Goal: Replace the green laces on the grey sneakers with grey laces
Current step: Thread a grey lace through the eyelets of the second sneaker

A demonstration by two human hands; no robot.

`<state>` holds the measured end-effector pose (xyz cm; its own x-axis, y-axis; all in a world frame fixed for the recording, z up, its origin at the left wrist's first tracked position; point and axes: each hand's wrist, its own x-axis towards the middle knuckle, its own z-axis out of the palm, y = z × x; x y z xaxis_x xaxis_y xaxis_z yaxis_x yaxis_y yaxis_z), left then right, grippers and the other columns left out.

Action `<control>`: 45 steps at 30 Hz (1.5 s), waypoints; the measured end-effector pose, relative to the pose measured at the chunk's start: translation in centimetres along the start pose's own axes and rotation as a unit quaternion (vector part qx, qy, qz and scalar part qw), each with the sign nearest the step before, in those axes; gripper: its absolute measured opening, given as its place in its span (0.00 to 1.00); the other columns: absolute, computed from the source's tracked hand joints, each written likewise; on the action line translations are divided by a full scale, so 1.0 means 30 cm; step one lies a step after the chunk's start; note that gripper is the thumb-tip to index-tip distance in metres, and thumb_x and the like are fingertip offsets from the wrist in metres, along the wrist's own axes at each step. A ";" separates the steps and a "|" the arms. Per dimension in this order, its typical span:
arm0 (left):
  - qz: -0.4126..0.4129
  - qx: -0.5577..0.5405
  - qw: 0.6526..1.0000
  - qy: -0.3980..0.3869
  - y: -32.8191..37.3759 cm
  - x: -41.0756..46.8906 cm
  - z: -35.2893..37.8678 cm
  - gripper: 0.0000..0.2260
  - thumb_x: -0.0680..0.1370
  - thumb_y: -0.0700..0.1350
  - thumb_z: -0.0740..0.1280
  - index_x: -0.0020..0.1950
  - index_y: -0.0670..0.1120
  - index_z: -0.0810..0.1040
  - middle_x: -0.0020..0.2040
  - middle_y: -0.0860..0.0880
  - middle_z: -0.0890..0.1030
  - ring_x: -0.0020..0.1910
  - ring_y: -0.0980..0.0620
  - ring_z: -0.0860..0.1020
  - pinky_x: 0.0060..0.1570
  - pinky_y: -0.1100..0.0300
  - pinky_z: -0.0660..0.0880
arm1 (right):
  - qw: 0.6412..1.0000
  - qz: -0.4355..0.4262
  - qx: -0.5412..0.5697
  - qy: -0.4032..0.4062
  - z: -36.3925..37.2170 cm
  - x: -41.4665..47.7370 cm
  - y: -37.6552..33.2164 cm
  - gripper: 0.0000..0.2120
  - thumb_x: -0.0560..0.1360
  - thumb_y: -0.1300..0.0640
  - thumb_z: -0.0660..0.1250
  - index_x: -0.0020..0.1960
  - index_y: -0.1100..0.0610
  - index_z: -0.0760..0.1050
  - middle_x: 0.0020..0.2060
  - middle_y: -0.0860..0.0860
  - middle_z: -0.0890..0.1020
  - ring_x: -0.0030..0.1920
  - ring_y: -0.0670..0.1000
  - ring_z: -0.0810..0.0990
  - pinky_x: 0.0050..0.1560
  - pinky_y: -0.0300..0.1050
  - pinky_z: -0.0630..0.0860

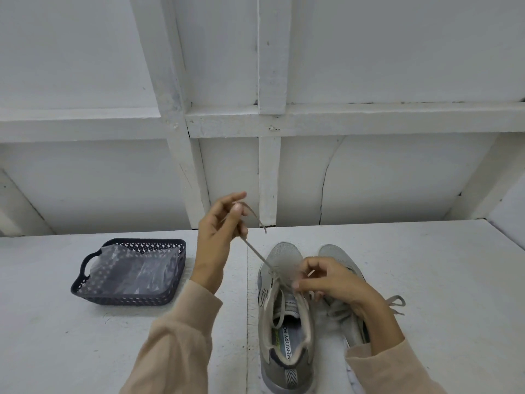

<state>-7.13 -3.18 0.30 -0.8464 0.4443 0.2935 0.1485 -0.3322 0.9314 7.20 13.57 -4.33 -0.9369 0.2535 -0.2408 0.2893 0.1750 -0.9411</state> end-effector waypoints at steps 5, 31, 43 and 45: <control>0.044 -0.059 0.997 0.020 0.031 0.013 -0.030 0.14 0.81 0.31 0.58 0.62 0.43 0.74 0.54 0.48 0.78 0.43 0.54 0.78 0.41 0.61 0.78 | 0.990 -0.046 0.115 0.066 -0.019 0.001 -0.030 0.04 0.74 0.68 0.67 0.42 0.60 0.76 0.36 0.53 0.79 0.38 0.50 0.76 0.32 0.41 0.71; -0.054 0.073 0.995 -0.036 -0.139 -0.037 -0.089 0.08 0.79 0.41 0.65 0.57 0.44 0.79 0.42 0.48 0.86 0.52 0.54 0.82 0.54 0.69 0.72 | 0.969 -0.087 -0.135 0.187 0.028 0.038 -0.051 0.10 0.71 0.59 0.73 0.49 0.48 0.79 0.48 0.45 0.80 0.36 0.49 0.77 0.43 0.46 0.77; -0.123 0.174 0.958 -0.189 -0.237 -0.078 -0.151 0.14 0.80 0.34 0.63 0.59 0.49 0.81 0.53 0.44 0.83 0.32 0.55 0.75 0.54 0.54 0.76 | 0.927 -0.135 -0.331 0.112 0.140 0.050 0.008 0.10 0.67 0.56 0.73 0.40 0.45 0.72 0.42 0.41 0.71 0.47 0.43 0.69 0.46 0.43 0.69; -0.148 0.178 0.951 -0.207 -0.246 -0.085 -0.148 0.15 0.80 0.35 0.63 0.58 0.51 0.82 0.48 0.36 0.82 0.34 0.53 0.77 0.55 0.58 0.76 | 0.931 -0.137 -0.316 0.121 0.139 0.054 0.026 0.11 0.67 0.55 0.74 0.39 0.45 0.72 0.42 0.41 0.71 0.48 0.43 0.69 0.46 0.42 0.70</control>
<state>-8.33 -5.56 -8.27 -0.6157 0.7880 -0.0021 0.1612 0.1286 0.9785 5.10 10.15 -6.44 -0.9431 0.3103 0.1198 0.1757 0.7705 -0.6128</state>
